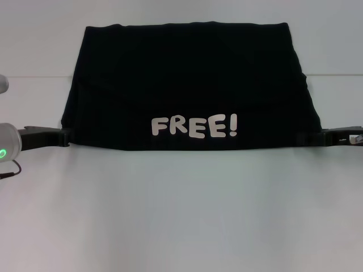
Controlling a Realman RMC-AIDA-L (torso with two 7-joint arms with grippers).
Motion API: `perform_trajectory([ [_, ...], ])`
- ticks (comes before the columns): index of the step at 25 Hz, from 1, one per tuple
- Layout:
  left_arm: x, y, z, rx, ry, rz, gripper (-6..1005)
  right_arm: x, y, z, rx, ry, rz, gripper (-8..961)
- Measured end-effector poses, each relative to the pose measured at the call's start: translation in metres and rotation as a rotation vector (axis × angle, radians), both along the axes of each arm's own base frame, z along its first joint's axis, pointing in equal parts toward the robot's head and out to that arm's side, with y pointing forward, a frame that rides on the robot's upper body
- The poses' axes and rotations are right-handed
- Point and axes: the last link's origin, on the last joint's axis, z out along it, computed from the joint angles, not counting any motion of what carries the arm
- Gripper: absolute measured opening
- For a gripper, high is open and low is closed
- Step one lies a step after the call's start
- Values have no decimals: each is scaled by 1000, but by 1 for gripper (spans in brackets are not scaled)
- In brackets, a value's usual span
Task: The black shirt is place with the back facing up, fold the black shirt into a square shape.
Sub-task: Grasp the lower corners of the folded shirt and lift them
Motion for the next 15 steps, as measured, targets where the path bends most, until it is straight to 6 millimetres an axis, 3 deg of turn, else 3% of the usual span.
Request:
perform_trajectory([
  [6, 1, 1, 0, 2, 1, -1, 1, -3, -1, -7, -25, -15, 13, 709],
  [11, 1, 1, 1, 3, -4, -1, 1, -2, -5, 2, -9, 17, 27, 617],
  [15, 1, 1, 1, 4, -6, 0, 1, -2, -9, 5, -17, 25, 38, 437],
])
